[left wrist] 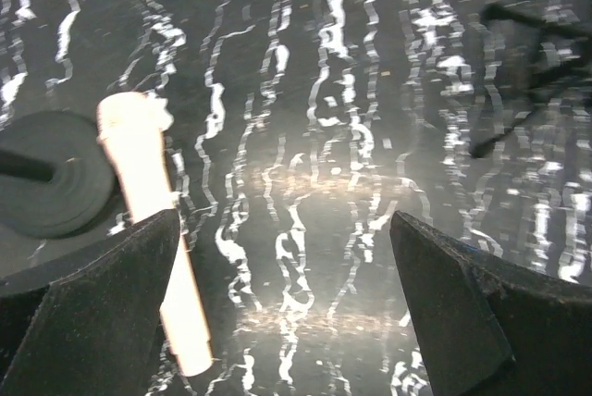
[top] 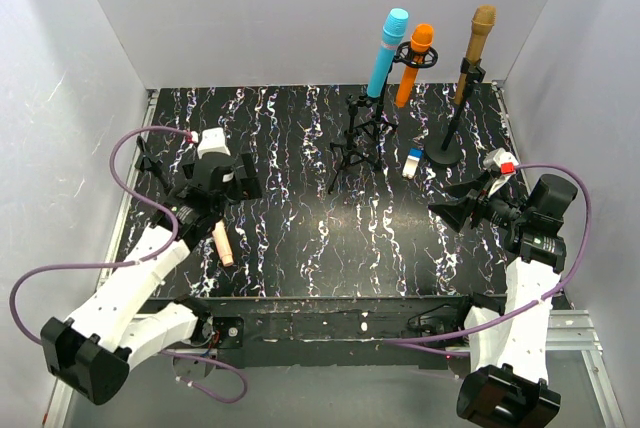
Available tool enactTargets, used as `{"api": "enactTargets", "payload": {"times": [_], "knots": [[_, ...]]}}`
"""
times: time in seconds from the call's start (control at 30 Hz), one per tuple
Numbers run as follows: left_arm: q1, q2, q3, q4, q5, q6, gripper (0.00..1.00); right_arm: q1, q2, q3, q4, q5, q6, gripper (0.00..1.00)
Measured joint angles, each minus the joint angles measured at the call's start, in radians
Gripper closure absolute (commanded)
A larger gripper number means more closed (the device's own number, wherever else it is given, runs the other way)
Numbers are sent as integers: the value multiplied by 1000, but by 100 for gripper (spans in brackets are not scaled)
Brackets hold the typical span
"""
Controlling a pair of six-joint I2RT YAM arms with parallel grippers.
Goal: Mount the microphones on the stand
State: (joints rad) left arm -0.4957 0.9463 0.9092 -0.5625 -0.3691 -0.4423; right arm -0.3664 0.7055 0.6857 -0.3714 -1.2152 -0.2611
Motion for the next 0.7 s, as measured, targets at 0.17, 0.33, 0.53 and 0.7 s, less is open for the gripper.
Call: {"api": "enactTargets", "payload": {"times": [0.17,0.33,0.53,0.7], "knots": [[10,13,-65,-1,-153,14,4,0,0,0,0,-1,0,31],[32,-93,-195,47,-314,11,7,0,0,0,0,-5,1,31],[76,-164,-306,212,-491,19,11,0,0,0,0,-12,2,31],[177,-57,-315,401,-540,47,12,0,0,0,0,-16,4,31]]}}
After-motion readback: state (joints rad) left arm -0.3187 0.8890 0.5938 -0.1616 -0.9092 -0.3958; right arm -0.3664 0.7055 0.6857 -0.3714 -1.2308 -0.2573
